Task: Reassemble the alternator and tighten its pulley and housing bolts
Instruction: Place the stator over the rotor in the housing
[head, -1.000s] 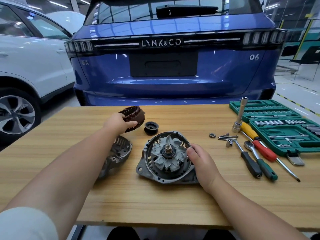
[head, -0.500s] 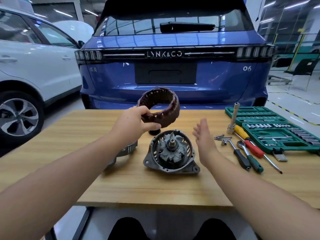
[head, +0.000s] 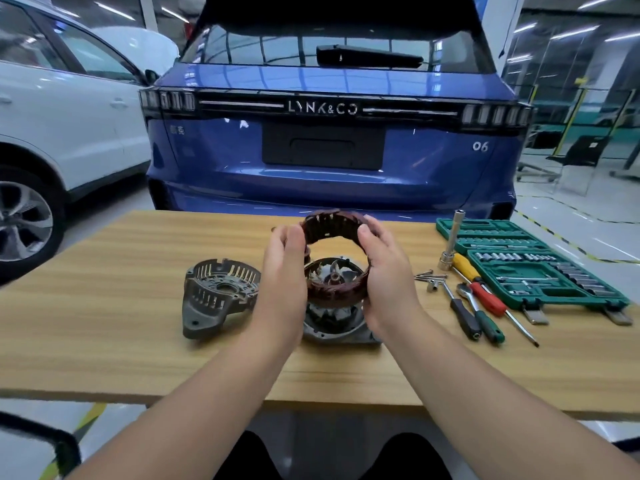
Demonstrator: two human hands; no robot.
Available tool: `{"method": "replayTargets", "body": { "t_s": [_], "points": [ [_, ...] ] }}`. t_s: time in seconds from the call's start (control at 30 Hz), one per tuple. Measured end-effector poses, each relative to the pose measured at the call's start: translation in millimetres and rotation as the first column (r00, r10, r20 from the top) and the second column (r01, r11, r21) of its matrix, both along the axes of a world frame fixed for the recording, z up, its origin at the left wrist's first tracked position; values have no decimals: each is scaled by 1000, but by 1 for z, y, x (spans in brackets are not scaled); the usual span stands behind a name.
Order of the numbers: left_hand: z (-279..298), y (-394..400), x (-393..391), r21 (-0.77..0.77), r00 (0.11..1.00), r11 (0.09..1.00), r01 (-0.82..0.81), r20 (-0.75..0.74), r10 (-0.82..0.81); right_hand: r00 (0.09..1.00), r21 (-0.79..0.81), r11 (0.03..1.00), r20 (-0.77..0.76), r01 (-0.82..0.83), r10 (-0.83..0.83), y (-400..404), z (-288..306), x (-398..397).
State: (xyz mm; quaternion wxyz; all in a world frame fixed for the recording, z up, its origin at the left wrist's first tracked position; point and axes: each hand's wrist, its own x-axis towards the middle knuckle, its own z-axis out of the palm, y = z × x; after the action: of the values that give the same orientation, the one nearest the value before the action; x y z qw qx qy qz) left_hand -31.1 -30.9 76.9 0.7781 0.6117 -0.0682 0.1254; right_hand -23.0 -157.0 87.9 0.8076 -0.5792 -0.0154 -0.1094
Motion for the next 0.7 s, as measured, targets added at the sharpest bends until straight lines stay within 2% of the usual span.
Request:
{"method": "replayTargets", "body": {
  "t_s": [0.07, 0.23, 0.33, 0.7],
  "points": [
    [-13, -4, 2, -20, 1000, 1000, 4, -17, -4, 1000, -44, 999, -1, 17, -17, -3, -9, 2],
    [-36, -4, 15, 48, 997, 997, -67, -31, 68, 997, -151, 986, 27, 76, -73, -3, -38, 11],
    [-44, -6, 20, 107, 998, 993, -57, -29, 61, 994, -136, 984, 25, 111, -109, -3, -45, 18],
    [-52, -8, 32, 155, 999, 988, -27, 50, 19, 986, -134, 978, -37, 158, -164, -9, -63, 29]
  ]
}}
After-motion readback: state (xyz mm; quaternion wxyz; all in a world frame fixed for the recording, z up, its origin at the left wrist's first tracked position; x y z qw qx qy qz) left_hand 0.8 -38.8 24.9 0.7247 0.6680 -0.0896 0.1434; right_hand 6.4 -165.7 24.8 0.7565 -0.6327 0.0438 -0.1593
